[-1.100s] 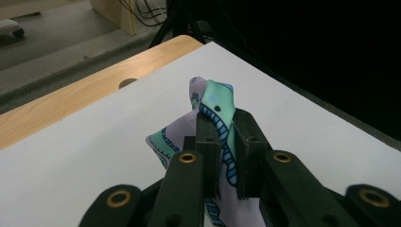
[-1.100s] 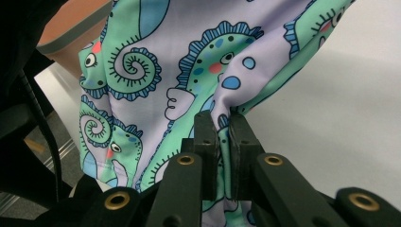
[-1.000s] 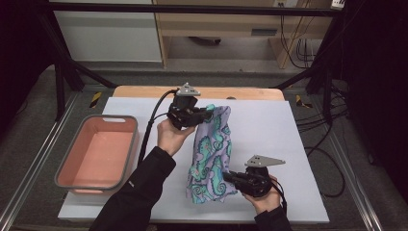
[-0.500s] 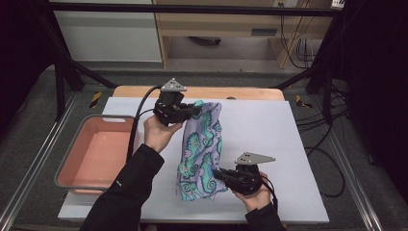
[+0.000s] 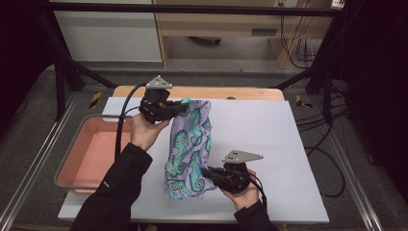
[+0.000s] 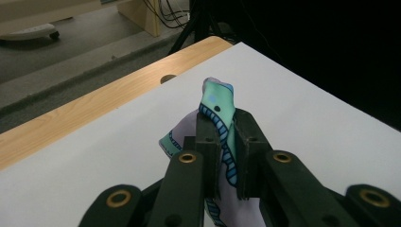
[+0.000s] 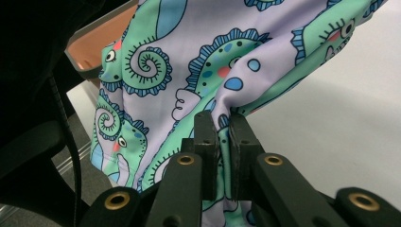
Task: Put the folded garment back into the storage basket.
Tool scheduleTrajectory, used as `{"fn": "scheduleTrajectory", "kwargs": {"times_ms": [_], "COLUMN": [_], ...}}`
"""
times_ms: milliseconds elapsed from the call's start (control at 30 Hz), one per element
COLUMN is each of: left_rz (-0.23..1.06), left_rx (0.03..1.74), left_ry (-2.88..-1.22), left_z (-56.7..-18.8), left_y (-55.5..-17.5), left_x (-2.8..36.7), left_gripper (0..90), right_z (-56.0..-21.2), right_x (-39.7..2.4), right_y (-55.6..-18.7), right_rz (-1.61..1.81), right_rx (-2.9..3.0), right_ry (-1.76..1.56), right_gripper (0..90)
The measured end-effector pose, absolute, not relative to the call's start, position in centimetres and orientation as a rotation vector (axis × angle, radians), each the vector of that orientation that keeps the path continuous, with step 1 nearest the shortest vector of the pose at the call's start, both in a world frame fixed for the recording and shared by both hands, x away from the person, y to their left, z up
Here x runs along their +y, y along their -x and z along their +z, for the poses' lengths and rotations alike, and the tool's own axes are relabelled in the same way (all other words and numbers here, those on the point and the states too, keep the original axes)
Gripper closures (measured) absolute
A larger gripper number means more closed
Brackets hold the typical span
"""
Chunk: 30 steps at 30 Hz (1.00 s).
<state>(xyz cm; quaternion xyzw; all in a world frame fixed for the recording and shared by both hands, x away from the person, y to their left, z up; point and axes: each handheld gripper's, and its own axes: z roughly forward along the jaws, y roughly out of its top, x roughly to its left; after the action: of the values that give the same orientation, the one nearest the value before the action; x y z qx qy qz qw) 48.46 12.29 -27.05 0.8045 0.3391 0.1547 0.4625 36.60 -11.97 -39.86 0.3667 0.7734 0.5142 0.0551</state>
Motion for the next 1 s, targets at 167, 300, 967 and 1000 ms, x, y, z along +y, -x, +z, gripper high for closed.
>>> {"fn": "scheduleTrajectory", "kwargs": {"times_ms": [167, 300, 967, 1000], "left_rz": [0.4, 0.409, 0.431, 0.435], "left_rx": [0.85, 0.865, 0.894, 0.893], "left_ry": [-1.98, -1.977, -1.974, -1.972], "left_z": [-26.9, -26.7, -25.4, -25.3], "left_y": [-48.4, -48.5, -48.3, -48.2], "left_x": [13.5, 14.5, 18.7, 18.9], "left_gripper": [81.6, 81.6, 81.4, 81.4], "right_z": [-39.7, -39.6, -38.5, -38.4], "right_x": [-10.9, -10.0, -6.4, -6.3], "right_y": [-36.6, -36.7, -36.5, -36.5], "right_rz": [1.574, 1.59, 1.665, 1.669], "right_rx": [2.349, 2.348, 2.34, 2.34], "right_ry": [-1.099, -1.082, -1.008, -1.002], "right_gripper": [84.6, 84.5, 84.6, 84.6]}}
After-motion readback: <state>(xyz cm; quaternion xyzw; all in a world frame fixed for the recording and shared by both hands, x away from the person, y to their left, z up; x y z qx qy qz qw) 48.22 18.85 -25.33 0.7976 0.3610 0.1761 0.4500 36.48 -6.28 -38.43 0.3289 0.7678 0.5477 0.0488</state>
